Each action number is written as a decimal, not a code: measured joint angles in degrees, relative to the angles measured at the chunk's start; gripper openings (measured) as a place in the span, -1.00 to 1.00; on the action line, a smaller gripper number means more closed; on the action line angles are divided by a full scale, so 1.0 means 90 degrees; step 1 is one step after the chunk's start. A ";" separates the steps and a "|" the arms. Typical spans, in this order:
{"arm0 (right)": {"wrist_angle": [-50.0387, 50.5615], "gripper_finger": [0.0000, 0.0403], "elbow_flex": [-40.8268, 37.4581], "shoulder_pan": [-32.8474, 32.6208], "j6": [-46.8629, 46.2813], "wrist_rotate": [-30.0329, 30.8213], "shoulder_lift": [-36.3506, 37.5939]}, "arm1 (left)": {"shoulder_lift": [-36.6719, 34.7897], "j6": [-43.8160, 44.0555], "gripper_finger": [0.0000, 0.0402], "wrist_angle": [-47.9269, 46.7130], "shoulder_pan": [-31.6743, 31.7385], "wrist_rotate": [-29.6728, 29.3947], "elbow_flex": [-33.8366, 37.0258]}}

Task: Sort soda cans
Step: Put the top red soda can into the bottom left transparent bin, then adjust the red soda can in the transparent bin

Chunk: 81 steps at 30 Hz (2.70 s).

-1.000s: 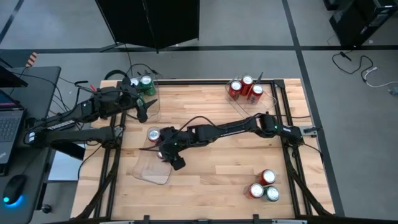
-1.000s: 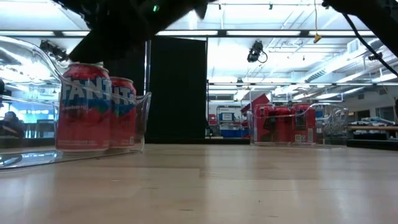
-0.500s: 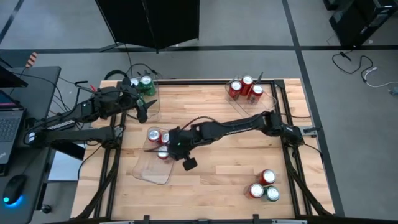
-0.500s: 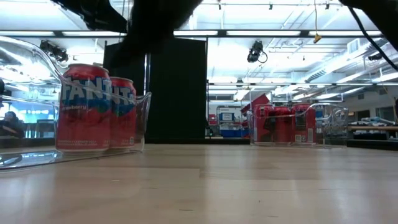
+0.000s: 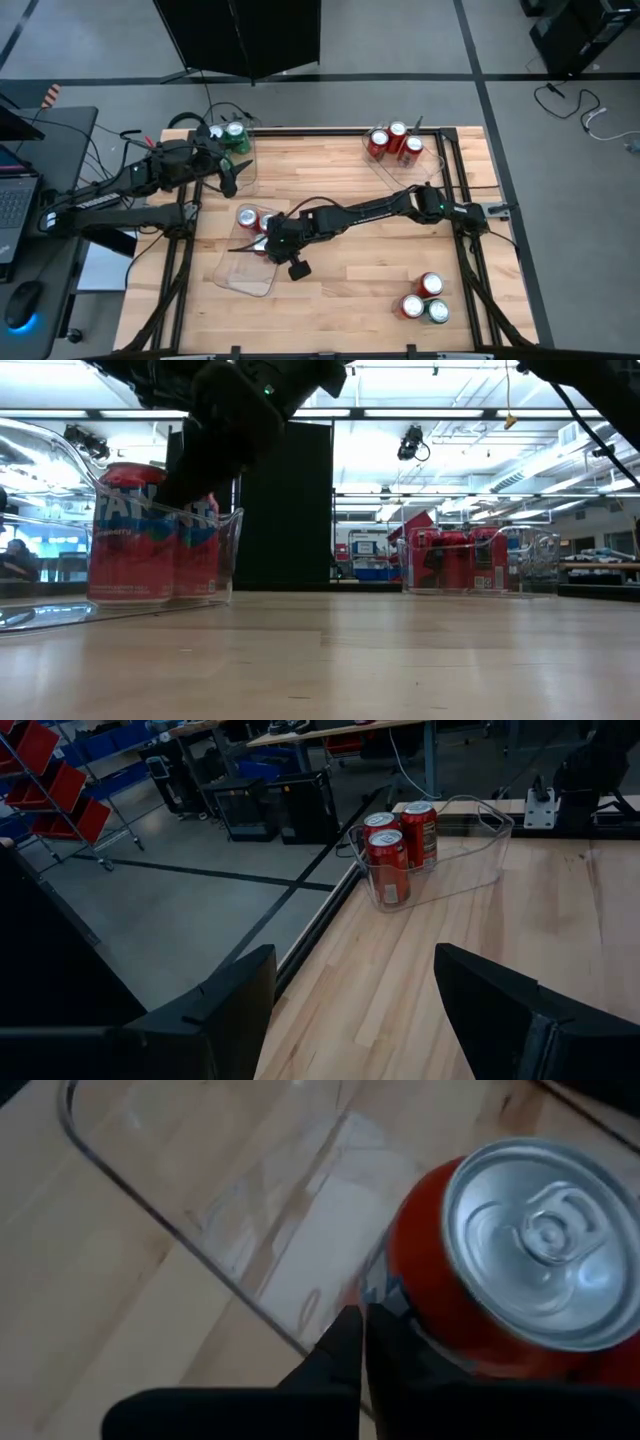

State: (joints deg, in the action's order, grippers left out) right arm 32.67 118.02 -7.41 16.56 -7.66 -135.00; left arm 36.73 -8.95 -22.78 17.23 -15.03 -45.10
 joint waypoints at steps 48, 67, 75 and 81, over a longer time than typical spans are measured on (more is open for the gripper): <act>0.0322 -1.00 0.0000 0.0159 -0.1932 -0.0498 0.0034 | 0.0002 0.0200 0.37 -0.0273 0.0000 0.0000 0.0000; 0.1782 -1.00 -0.0049 0.0012 -0.1171 0.0044 0.1108 | 0.0165 0.0879 -0.44 -0.1245 -0.0733 0.1743 -0.0587; 0.0939 -1.00 -0.1800 -0.0006 -0.1448 0.0737 0.1885 | 0.0204 0.0875 -0.73 -0.1899 -0.1125 0.1734 -0.0765; -0.0370 -1.00 -0.3494 -0.0002 -0.1814 0.0888 0.2950 | 0.0464 0.0942 -0.96 -0.2206 -0.1615 0.1856 -0.0767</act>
State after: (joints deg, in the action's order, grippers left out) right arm 29.34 86.57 -7.42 0.24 0.33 -108.45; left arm 40.91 -0.47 -42.63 2.70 1.68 -52.01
